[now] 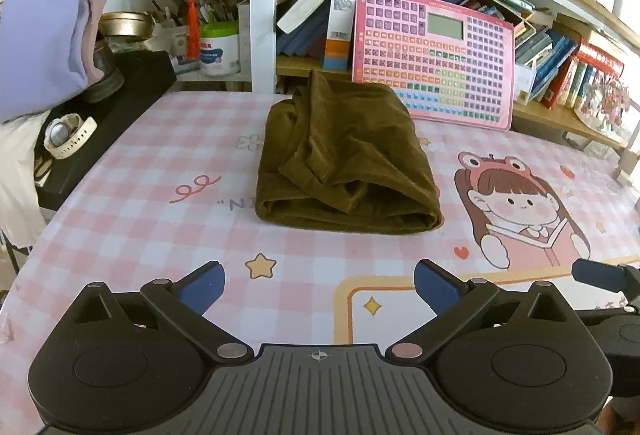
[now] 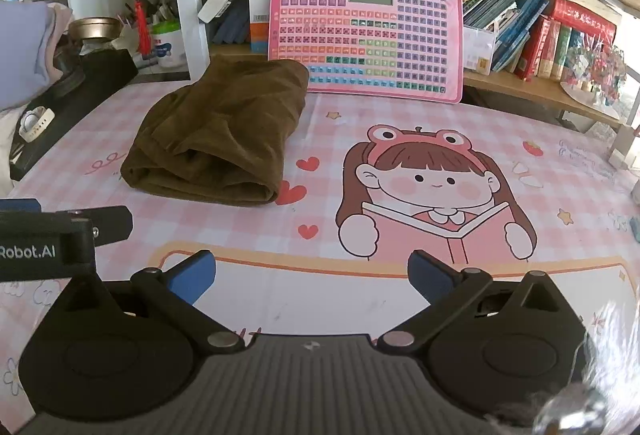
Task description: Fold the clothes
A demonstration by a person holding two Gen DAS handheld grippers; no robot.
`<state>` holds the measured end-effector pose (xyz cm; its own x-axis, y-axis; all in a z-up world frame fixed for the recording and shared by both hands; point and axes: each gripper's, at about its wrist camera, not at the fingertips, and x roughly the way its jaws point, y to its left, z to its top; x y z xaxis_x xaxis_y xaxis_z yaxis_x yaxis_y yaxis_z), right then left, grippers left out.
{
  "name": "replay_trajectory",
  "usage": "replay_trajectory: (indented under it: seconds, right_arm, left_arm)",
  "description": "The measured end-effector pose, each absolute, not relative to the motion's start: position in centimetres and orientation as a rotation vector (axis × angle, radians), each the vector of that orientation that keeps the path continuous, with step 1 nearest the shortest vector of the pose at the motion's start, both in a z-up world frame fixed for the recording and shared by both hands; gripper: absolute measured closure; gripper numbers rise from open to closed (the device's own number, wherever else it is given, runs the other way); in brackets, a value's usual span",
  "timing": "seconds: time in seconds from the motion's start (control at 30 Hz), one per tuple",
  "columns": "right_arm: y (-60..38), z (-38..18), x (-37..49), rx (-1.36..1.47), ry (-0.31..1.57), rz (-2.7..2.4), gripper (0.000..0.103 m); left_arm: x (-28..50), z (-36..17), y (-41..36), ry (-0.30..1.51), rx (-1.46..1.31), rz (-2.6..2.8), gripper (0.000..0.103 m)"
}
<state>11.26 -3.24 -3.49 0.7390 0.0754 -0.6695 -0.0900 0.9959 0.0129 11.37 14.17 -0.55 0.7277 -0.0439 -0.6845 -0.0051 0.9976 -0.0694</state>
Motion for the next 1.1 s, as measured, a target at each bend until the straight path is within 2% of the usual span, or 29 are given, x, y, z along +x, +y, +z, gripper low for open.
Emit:
replay_trajectory:
  seconds: [1.1]
  right_arm:
    - [-2.89, -3.93, 11.82, -0.022, 0.765, 0.068, 0.000]
  left_arm:
    - [12.17, -1.39, 15.12, 0.790, -0.076, -0.020, 0.000]
